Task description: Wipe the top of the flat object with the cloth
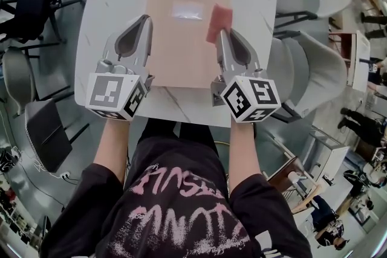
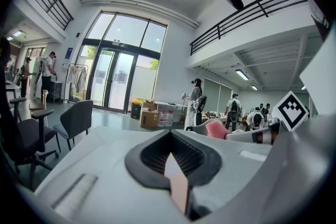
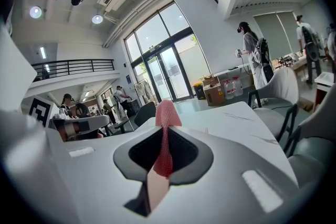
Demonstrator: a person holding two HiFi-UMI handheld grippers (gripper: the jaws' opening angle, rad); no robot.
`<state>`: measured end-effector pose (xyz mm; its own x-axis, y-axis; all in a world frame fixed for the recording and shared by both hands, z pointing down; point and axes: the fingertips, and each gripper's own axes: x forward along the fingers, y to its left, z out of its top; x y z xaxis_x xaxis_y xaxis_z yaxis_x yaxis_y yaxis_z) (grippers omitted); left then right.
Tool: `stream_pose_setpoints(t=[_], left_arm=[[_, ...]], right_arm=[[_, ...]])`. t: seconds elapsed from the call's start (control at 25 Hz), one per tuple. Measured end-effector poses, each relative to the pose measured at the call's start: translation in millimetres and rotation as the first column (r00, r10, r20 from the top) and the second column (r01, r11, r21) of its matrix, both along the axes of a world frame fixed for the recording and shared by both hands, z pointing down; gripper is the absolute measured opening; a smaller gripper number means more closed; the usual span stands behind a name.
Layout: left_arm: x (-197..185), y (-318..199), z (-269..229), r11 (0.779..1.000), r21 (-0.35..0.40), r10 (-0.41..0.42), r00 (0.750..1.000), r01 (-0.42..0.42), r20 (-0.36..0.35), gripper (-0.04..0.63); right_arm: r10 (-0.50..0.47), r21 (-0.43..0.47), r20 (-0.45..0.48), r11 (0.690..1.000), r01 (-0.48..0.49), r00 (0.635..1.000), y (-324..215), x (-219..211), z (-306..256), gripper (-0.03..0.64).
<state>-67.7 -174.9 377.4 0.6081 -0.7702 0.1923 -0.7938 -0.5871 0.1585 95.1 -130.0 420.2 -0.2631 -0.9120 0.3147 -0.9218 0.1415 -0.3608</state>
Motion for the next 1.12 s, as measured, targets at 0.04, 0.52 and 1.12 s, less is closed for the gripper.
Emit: stream_pose_setpoints(t=[0.04,0.52,1.12], left_arm=[[0,0,-1,1.0,0.002,0.0,1.0,0.0,0.0,0.0],[2,3,-10,1.0,0.013,0.0,1.0,0.0,0.004,0.0],[6,2,-31,0.999,0.049,-0.001,1.0,0.002,-0.003,0.0]], right_arm=[[0.001,0.002,0.0,1.0,-0.001,1.0,0,0,-1,0.051],[0.006,0.02,-0.002,1.0,-0.006,1.0,2,4,-11,0.051],[0.01,0.067,-0.002,0.998,-0.01,1.0,0,9,-35,0.05]])
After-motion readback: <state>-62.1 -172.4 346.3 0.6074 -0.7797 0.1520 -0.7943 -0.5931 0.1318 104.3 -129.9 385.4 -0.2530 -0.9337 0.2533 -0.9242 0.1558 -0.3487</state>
